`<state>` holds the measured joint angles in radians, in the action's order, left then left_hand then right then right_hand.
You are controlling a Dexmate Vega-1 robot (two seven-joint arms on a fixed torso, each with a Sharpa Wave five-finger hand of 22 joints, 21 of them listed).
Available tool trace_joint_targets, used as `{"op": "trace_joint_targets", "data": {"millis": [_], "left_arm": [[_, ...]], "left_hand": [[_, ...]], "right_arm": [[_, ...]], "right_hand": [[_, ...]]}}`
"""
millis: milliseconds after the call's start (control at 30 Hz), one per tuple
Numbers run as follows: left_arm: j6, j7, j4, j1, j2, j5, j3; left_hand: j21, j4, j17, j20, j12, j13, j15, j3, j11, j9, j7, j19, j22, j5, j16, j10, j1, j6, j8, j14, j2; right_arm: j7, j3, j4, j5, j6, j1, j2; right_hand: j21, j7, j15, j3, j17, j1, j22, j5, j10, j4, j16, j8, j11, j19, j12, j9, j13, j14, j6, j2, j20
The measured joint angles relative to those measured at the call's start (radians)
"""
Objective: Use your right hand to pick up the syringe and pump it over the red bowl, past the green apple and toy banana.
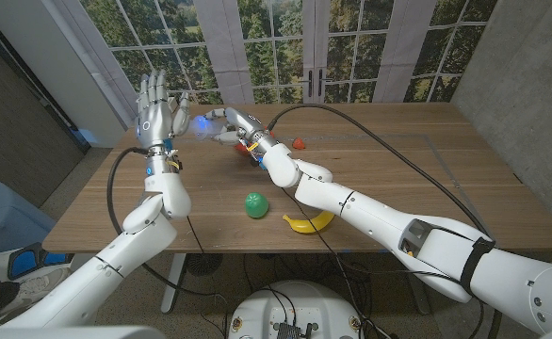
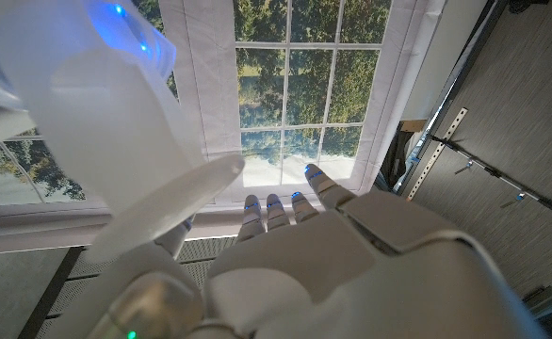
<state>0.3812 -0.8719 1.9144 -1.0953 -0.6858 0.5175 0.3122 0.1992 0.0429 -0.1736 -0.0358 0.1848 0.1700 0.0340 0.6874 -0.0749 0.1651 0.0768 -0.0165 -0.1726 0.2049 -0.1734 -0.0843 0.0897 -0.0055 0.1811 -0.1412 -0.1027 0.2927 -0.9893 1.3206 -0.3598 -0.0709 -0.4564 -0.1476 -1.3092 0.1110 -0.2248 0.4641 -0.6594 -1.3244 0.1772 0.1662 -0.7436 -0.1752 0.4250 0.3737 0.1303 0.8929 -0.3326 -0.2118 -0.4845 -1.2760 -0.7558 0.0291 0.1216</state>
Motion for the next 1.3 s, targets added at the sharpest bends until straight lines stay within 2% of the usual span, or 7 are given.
{"op": "trace_joint_targets", "data": {"millis": [500, 1300], "left_arm": [[-0.048, 0.017, -0.048, 0.051, -0.011, -0.021, 0.031], [-0.047, 0.047, -0.116, 0.114, -0.01, -0.048, 0.077]], "left_hand": [[0.0, 0.004, 0.001, 0.0, 0.0, 0.0, 0.0, 0.004, 0.0, 0.0, 0.0, 0.0, 0.0, 0.0, 0.0, 0.0, 0.0, 0.0, 0.0, 0.0, 0.0], [0.0, 0.008, 0.001, 0.0, 0.0, 0.0, 0.0, 0.008, 0.0, 0.0, 0.0, 0.0, 0.0, 0.0, 0.0, 0.0, 0.0, 0.0, 0.0, 0.0, 0.0]], "right_arm": [[-0.008, 0.003, -0.003, 0.005, -0.004, 0.0, 0.0], [-0.011, 0.013, -0.003, 0.015, -0.025, -0.001, -0.008]], "right_hand": [[0.0, 0.0, 0.0, 0.0, 0.0, 0.0, 0.0, -0.001, -0.007, 0.0, 0.0, 0.0, -0.007, 0.0, 0.009, 0.0, 0.0, 0.0, 0.0, 0.0, 0.0], [0.0, -0.005, 0.0, 0.004, -0.001, 0.0, 0.0, -0.001, -0.012, -0.004, 0.001, -0.005, -0.012, 0.0, 0.022, 0.0, 0.0, 0.0, -0.005, 0.0, 0.0]]}}
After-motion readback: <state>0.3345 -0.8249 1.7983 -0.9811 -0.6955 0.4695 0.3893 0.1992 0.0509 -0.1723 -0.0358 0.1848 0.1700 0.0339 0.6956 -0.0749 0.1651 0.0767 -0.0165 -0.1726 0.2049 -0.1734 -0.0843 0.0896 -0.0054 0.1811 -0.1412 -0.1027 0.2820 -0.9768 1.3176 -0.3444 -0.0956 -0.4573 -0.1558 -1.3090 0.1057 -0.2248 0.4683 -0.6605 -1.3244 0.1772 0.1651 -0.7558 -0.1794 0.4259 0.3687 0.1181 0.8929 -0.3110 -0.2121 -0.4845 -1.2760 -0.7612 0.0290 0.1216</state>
